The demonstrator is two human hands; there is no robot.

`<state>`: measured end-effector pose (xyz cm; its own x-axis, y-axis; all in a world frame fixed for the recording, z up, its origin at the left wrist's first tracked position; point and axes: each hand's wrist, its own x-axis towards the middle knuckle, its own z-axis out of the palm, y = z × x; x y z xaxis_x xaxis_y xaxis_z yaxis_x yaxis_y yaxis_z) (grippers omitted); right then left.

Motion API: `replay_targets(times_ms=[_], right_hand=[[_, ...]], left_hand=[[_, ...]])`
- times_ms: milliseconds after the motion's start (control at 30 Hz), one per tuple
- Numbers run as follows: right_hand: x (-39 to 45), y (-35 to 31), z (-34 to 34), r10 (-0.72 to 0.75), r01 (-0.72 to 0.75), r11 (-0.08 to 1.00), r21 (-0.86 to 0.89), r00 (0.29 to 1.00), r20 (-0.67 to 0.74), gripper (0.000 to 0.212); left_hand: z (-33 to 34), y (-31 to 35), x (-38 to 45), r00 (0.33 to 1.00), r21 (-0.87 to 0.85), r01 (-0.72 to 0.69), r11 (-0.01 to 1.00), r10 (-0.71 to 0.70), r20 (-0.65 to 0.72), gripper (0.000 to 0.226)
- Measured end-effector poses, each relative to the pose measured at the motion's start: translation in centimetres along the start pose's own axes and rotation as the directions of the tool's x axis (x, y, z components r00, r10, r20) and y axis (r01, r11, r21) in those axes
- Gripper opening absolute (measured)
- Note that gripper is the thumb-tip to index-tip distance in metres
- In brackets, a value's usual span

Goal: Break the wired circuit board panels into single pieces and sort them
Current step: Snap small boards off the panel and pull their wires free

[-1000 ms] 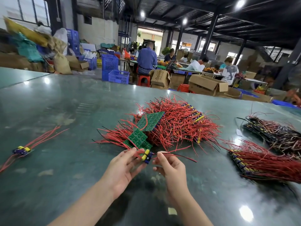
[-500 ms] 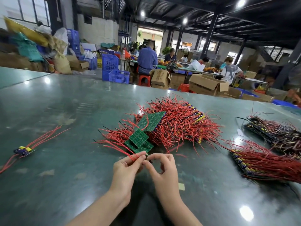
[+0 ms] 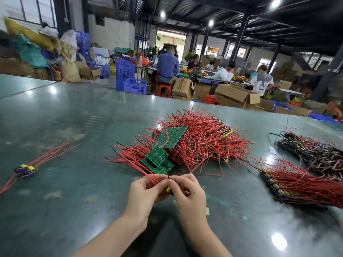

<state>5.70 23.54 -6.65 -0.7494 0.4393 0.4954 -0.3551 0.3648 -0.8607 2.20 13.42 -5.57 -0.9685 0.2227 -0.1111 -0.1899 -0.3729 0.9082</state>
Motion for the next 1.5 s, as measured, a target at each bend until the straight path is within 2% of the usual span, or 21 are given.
replay_targets(times_ms=[67,133,233,267,333,400,467,500,533,567,633,700,733,800,833,900,1000,1067,1167,1300,1500], right_hand=[[0.1,0.0,-0.1,-0.019,0.019,1.0,-0.003,0.998,-0.054,0.023],[0.3,0.2,-0.3,0.042,-0.038,0.999,0.03,0.992,-0.117,0.023],[0.4,0.3,-0.1,0.397,-0.366,0.892,0.265,0.915,-0.073,0.018],[0.5,0.3,0.0,0.493,-0.452,0.823,0.343,0.869,-0.037,0.018],[1.0,0.3,-0.4,0.611,-0.504,0.697,0.51,0.79,-0.056,0.014],[1.9,0.3,-1.6,0.684,-0.46,0.658,0.595,0.696,-0.218,0.004],[2.5,0.4,-3.4,0.616,-0.37,0.773,0.516,0.634,-0.468,0.016],[2.6,0.4,-4.1,0.486,-0.289,0.869,0.401,0.652,-0.583,0.023],[2.6,0.2,-4.4,0.296,-0.186,0.954,0.236,0.705,-0.644,0.028],[2.3,-0.2,-4.3,0.082,-0.062,0.997,0.053,0.771,-0.631,0.028],[1.6,-0.7,-3.4,-0.257,0.134,0.945,-0.298,0.869,-0.423,0.021],[1.1,-0.5,-2.2,-0.372,0.247,0.816,-0.522,0.917,-0.147,0.024],[0.9,-0.4,-1.8,-0.345,0.277,0.788,-0.55,0.938,-0.023,0.027],[0.7,-0.3,-1.2,-0.132,0.198,0.879,-0.433,0.975,0.178,0.022],[0.7,-0.4,-1.0,0.012,0.076,0.943,-0.325,0.966,0.259,0.015],[0.6,-0.7,-0.7,0.204,-0.167,0.977,-0.132,0.913,0.354,0.015],[0.6,-0.8,-0.4,0.302,-0.354,0.931,0.093,0.887,0.35,0.014],[0.7,-0.8,-0.5,0.334,-0.396,0.905,0.154,0.887,0.319,0.008],[1.0,-0.7,-0.9,0.343,-0.383,0.914,0.13,0.904,0.254,0.003],[1.4,-0.7,-1.6,0.354,-0.397,0.896,0.2,0.909,0.218,0.005],[1.5,-0.8,-2.0,0.323,-0.367,0.916,0.16,0.914,0.246,0.008]], left_hand=[[-0.3,0.5,0.5,0.999,-0.062,0.013,0.998,-0.016,-0.049,0.012],[-1.0,1.3,1.3,0.993,-0.226,0.049,0.973,-0.072,-0.093,0.012],[-1.9,2.2,2.2,0.989,-0.377,0.088,0.922,-0.125,-0.073,0.012],[-2.0,2.3,2.3,0.99,-0.377,0.102,0.92,-0.13,-0.05,0.011],[-2.0,2.4,2.2,0.992,-0.329,0.118,0.937,-0.127,-0.006,0.011],[-2.3,2.4,2.4,0.998,-0.193,0.043,0.98,-0.049,-0.025,0.014],[-2.9,2.6,2.8,0.992,0.001,-0.099,0.995,0.099,-0.073,0.022],[-3.2,2.7,2.9,0.985,0.067,-0.149,0.987,0.154,-0.078,0.026],[-3.3,2.8,3.0,0.982,0.104,-0.169,0.98,0.176,-0.066,0.028],[-3.3,2.9,3.0,0.985,0.127,-0.166,0.978,0.171,-0.035,0.029],[-3.0,2.7,2.8,0.989,0.146,-0.138,0.979,0.13,0.066,0.032],[-2.6,2.4,2.5,0.986,0.143,-0.119,0.983,0.099,0.136,0.038],[-2.5,2.3,2.4,0.985,0.145,-0.119,0.982,0.098,0.145,0.044],[-2.2,2.1,2.2,0.981,0.155,-0.145,0.977,0.122,0.147,0.056],[-2.1,2.1,2.1,0.978,0.16,-0.167,0.973,0.142,0.153,0.061],[-2.0,2.1,2.1,0.969,0.179,-0.207,0.962,0.177,0.173,0.069],[-1.9,1.9,1.9,0.958,0.224,-0.241,0.944,0.194,0.211,0.078],[-1.8,1.7,1.7,0.953,0.217,-0.232,0.948,0.177,0.244,0.077],[-1.7,1.6,1.9,0.959,0.199,-0.169,0.965,0.114,0.259,0.062],[-2.4,1.6,2.6,0.964,0.215,-0.074,0.974,0.014,0.267,0.032],[-2.5,1.4,2.6,0.961,0.265,-0.039,0.963,-0.036,0.274,0.031]])
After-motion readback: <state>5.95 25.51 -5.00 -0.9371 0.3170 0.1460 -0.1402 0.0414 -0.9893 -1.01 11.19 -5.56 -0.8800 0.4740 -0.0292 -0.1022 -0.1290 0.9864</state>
